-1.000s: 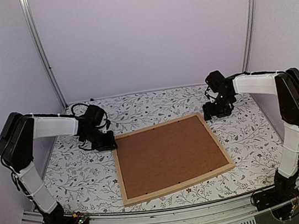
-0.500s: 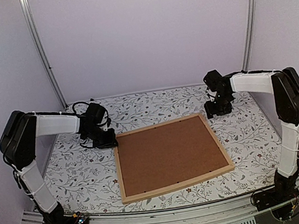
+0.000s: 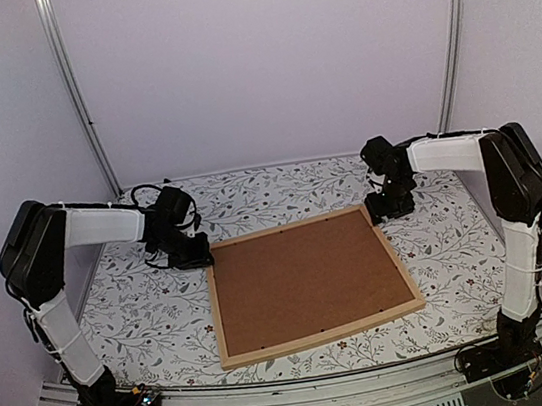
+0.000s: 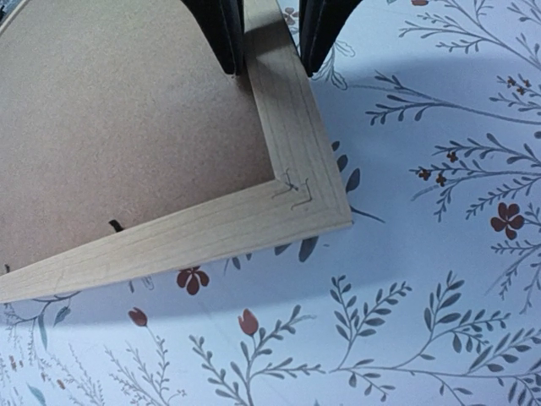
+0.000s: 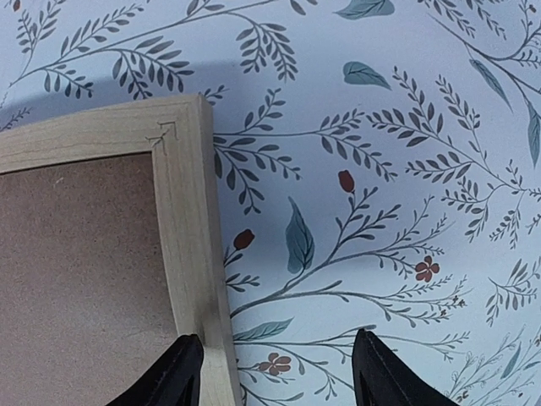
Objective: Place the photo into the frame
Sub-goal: Press the fastener onto the backboard.
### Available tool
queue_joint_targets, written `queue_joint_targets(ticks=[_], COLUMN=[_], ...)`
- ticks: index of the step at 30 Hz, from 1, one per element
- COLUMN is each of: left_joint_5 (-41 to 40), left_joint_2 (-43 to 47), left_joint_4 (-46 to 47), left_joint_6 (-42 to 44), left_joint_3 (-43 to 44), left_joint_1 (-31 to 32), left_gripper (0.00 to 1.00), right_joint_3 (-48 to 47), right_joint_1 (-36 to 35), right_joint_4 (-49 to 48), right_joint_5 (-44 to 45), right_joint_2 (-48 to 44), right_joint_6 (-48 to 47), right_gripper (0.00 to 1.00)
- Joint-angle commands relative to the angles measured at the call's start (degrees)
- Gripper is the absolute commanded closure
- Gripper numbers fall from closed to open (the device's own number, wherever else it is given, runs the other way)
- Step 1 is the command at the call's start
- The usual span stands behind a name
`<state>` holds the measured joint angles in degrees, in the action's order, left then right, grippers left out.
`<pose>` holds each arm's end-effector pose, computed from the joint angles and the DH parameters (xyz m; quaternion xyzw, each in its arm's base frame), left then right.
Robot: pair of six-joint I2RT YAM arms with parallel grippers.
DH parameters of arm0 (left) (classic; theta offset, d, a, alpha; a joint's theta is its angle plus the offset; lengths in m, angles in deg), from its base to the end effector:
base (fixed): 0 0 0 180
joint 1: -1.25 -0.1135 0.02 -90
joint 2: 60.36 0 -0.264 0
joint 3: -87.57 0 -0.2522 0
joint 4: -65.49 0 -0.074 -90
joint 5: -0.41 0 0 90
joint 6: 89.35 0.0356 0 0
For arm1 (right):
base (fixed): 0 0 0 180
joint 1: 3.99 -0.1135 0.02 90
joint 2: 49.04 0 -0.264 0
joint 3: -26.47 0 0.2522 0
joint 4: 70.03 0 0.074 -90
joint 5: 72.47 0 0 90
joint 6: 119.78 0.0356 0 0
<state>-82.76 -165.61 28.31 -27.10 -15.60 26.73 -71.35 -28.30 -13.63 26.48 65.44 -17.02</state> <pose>0.3199 -0.1572 0.1486 -0.0067 0.9757 -0.1466 0.1625 0.3694 0.1608 0.1770 -0.0878 0.9822 -0.0265 0.1638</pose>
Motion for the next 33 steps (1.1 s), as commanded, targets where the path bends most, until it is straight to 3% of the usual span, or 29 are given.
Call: queue_joint_targets(ticks=[1,33], left_joint_5=[0.0,1.2], left_joint_2=[-1.7,-2.1], left_joint_4=[0.7,1.8], left_joint_6=[2.7,2.1], left_joint_3=[0.8,-0.7], left_joint_1=[-0.2,0.0], left_gripper=[0.81,0.82], right_joint_3=[-1.5,-4.5], right_joint_1=[-1.1,-8.5], right_joint_4=[1.1,5.0], right_joint_5=[0.8,6.2], right_joint_2=[1.5,6.4], right_joint_6=[-0.2,3.2], right_gripper=[0.37,0.42])
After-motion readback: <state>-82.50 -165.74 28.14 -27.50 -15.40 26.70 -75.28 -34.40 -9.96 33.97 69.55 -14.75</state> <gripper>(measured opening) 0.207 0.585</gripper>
